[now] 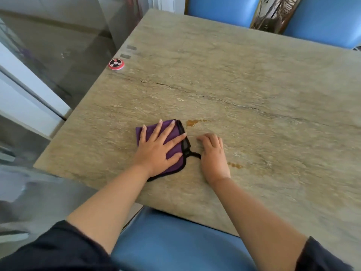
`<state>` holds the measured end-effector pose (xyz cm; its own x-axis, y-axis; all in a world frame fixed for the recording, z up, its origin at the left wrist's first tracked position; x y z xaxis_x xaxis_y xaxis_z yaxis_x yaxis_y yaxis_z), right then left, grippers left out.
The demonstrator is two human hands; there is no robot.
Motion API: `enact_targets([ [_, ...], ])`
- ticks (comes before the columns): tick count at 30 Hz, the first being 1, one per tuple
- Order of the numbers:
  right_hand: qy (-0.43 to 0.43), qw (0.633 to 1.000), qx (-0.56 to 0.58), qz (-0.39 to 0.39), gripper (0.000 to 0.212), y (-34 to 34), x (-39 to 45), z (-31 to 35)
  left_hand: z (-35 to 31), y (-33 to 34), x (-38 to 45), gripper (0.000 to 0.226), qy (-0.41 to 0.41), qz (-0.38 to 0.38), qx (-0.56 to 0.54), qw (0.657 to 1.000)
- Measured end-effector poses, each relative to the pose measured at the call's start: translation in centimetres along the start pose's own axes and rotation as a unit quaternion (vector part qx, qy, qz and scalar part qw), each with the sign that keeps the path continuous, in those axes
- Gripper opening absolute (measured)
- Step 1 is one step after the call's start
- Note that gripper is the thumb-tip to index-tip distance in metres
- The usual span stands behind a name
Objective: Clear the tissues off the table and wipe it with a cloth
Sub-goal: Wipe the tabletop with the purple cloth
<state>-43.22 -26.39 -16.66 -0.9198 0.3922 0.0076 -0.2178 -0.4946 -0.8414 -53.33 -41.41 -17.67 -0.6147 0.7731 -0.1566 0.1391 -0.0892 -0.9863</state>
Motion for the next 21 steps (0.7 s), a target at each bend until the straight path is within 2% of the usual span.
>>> enact_targets([
  [3, -0.011, 1.000, 0.011, -0.004, 0.048, 0.0, -0.2, -0.2, -0.6, -0.1, 1.8, 0.061, -0.034, 0.014, 0.009, 0.999],
  [7, 0.010, 0.998, 0.059, -0.021, 0.043, -0.4, -0.3, -0.3, -0.6, 0.1, 0.1, 0.061, 0.043, 0.031, 0.007, 0.999],
  [9, 0.028, 0.997, 0.058, -0.048, 0.040, -0.5, -0.3, 0.5, 0.4, -0.5, -0.7, 0.059, 0.068, 0.004, -0.007, 0.998],
  [10, 0.020, 0.997, 0.040, -0.062, 0.040, -0.3, -0.2, 1.5, 1.4, -0.9, -0.9, 0.057, 0.053, -0.029, -0.014, 0.998],
  [12, -0.037, 0.998, -0.010, -0.054, 0.047, 0.8, 0.3, 4.5, 3.8, -1.7, -0.8, 0.055, -0.032, -0.090, -0.062, 0.994],
  [14, -0.107, 0.992, -0.054, 0.042, 0.052, 3.0, 0.8, 7.4, 6.1, -1.6, -0.2, 0.057, -0.134, -0.081, -0.155, 0.976],
  [16, -0.134, 0.974, -0.122, 0.138, 0.058, 5.1, 1.7, 8.2, 6.5, -0.7, 0.5, 0.056, -0.193, -0.056, -0.211, 0.957],
  [18, -0.123, 0.965, -0.180, 0.148, 0.060, 5.7, 3.6, 7.3, 5.9, -0.2, 0.9, 0.057, -0.219, -0.057, -0.197, 0.954],
  [21, -0.101, 0.960, -0.218, 0.142, 0.062, 4.8, 7.9, 5.3, 5.0, 0.1, 1.0, 0.062, -0.231, -0.064, -0.113, 0.964],
])
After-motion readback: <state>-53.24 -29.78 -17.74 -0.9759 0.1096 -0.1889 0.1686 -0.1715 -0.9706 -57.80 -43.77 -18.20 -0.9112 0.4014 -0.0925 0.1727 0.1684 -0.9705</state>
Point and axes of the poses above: each hand's wrist, its own x-axis towards the middle knuckle, its own y-axis out of the palm, z = x × y, the point moved 4 cm from there along x, towards the middle knuckle, and after that the axes turned 6 degrees about z, right-handed, at the moved point
